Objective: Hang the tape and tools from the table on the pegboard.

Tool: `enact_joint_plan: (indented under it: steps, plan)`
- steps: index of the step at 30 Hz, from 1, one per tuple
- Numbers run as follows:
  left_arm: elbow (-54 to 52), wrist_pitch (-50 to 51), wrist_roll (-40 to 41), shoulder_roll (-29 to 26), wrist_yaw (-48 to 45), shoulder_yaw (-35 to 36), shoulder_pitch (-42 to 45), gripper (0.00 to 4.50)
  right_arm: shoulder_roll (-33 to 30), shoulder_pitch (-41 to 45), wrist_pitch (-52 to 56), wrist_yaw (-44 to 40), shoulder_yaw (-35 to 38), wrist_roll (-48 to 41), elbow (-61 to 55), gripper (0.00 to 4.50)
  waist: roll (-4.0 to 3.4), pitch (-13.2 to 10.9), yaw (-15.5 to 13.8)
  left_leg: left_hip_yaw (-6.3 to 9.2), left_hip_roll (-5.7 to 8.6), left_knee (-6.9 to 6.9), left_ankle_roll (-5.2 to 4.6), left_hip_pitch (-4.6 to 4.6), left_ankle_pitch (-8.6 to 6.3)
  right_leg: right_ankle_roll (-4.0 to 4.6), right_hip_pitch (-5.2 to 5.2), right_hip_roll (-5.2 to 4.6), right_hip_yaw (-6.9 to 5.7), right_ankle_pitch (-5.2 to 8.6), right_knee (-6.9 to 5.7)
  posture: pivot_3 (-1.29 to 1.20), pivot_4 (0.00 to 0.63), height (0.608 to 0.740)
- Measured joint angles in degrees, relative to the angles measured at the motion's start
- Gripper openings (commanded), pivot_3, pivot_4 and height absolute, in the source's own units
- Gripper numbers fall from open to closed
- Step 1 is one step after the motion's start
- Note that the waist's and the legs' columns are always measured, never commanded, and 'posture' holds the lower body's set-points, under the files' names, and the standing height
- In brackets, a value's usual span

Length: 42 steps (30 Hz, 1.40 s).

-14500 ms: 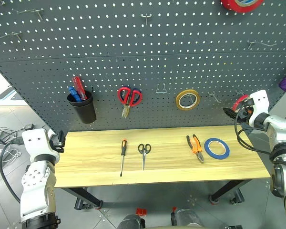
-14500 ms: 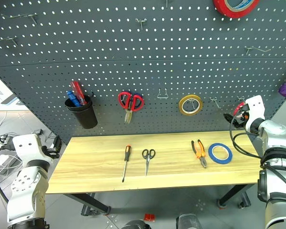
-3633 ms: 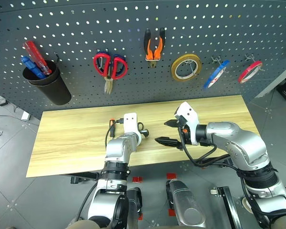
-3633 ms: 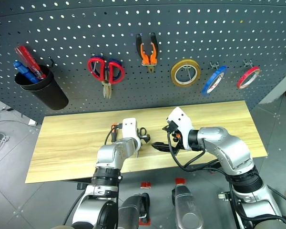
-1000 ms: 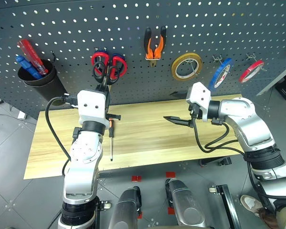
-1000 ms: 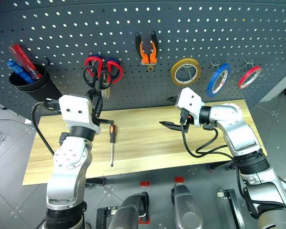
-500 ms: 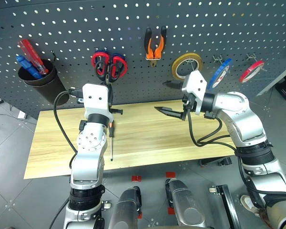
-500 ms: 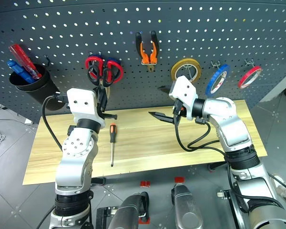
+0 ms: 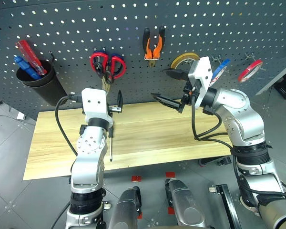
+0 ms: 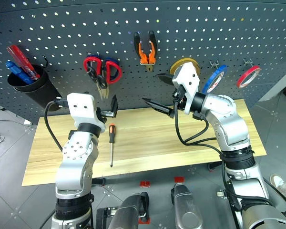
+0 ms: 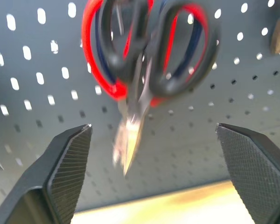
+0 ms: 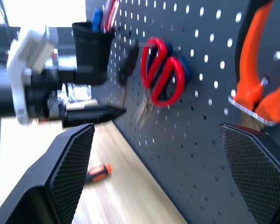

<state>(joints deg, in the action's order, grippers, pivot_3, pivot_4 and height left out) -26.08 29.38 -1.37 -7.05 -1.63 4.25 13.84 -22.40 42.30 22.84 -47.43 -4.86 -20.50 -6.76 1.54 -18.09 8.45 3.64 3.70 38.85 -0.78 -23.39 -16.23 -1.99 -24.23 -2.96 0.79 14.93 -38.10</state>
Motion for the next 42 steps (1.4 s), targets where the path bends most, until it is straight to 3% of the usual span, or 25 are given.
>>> enact_joint_plan:
  steps: [4,8,16,24,28,37,42]
  plan:
    - [-0.3,4.1,1.8,-0.1,-1.2,1.1,-6.0,4.43,-0.3,-1.9,2.8,0.2,0.3,-1.5,-3.5,4.5,-0.04,0.0,-0.1,0.0,-0.02,-0.01,-0.01,-0.02,0.0,0.0,-0.05,0.0,-0.03,0.0,-0.02,-0.31,0.304,0.74]
    - [4.9,8.7,3.3,-1.0,-1.9,2.8,-5.8,4.43,-0.8,-6.7,6.8,0.8,-3.0,-1.5,-8.2,4.5,-0.04,0.0,-0.4,0.02,-0.02,0.07,-0.03,-0.01,-0.01,0.0,-0.02,0.0,-0.05,-0.02,-0.08,-0.31,0.311,0.74]
    - [27.8,16.5,7.7,-4.7,-6.5,5.7,4.1,4.43,-0.3,-7.2,15.2,4.2,-6.7,-1.1,-13.0,4.5,-0.03,0.0,-0.4,0.07,-0.02,0.12,-0.02,0.02,0.01,0.0,-0.07,0.01,-0.11,-0.1,-0.23,-0.32,0.324,0.74]
    - [39.2,16.9,7.7,-4.4,-3.3,6.3,10.9,4.43,-1.3,-4.9,16.3,3.0,-7.8,-1.0,-12.9,4.5,-0.03,0.0,-0.2,0.01,-0.03,0.1,0.05,0.02,0.04,0.0,-0.1,0.0,-0.08,-0.11,-0.17,-0.33,0.313,0.74]
    - [39.9,17.0,7.8,-4.3,-2.8,6.5,11.2,3.61,-1.8,-4.5,15.8,2.2,-8.2,-0.8,-11.5,4.5,-0.04,0.1,-0.1,0.0,-0.02,0.1,0.04,0.04,0.04,0.0,-0.1,0.0,-0.06,-0.11,-0.23,-0.32,0.31,0.74]
    - [37.7,16.6,8.5,-4.5,-4.2,7.5,8.3,0.73,-2.6,-3.4,14.8,0.2,-9.4,0.9,-8.8,4.5,-0.03,0.1,-0.2,-0.08,-0.03,0.11,0.09,0.23,0.07,0.0,-0.09,-0.01,0.0,-0.1,-0.53,-0.31,0.288,0.74]
    - [35.1,16.9,9.2,-5.6,-6.4,7.1,5.7,0.56,-2.6,-3.3,13.1,-0.4,-9.9,1.5,-7.9,4.5,-0.02,0.1,-0.2,-0.1,-0.03,0.11,0.32,0.23,0.2,0.0,-0.09,-0.01,0.01,-0.1,-0.53,-0.3,0.273,0.74]
